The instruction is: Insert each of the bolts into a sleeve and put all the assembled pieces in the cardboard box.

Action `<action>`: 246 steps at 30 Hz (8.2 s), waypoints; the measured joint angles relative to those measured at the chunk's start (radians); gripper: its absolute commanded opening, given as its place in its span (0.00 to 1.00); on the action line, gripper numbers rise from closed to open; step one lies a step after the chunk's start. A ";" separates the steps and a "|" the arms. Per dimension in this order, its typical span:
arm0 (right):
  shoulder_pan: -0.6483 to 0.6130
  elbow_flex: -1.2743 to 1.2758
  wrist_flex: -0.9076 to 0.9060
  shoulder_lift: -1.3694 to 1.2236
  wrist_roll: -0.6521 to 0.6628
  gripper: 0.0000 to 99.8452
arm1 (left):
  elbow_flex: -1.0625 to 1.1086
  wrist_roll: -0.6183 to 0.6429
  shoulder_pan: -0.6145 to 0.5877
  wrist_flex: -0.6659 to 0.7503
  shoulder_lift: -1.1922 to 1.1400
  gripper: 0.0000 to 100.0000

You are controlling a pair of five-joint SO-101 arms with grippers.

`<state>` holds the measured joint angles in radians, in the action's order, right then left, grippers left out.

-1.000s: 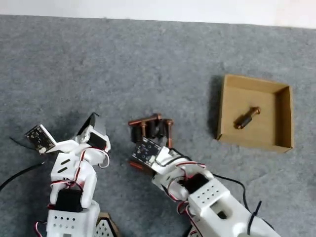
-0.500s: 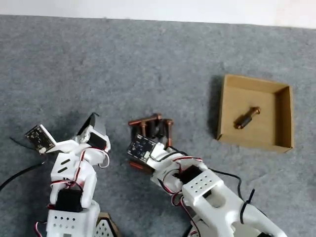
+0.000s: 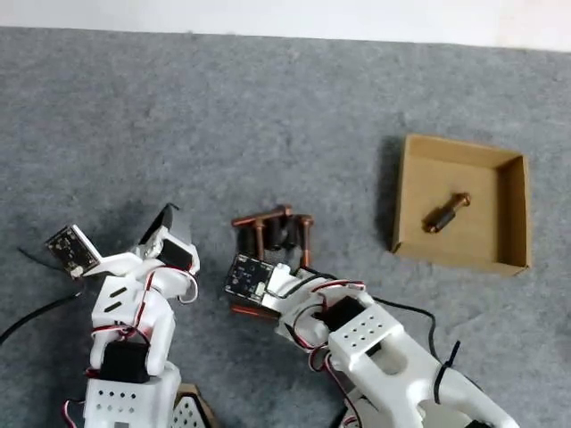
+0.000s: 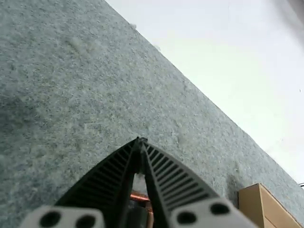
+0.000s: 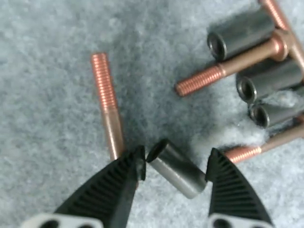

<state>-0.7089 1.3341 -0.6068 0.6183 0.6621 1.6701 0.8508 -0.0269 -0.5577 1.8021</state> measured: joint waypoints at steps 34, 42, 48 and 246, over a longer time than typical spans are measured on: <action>0.041 -0.008 -0.041 0.000 0.158 0.02 | 0.000 0.000 0.000 0.000 0.000 0.01; 0.087 -0.008 -0.038 0.006 0.095 0.00 | 0.000 0.000 -0.006 0.000 0.000 0.01; 0.110 0.023 -0.018 0.161 -0.015 0.00 | 0.000 0.000 -0.006 0.000 0.000 0.01; 0.308 -0.112 -0.239 -0.144 -0.183 0.00 | 0.006 -0.161 0.114 0.000 0.000 0.01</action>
<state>-0.4005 1.2221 -0.8462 0.4741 0.4795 1.6763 0.6897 0.0867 -0.5577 1.8021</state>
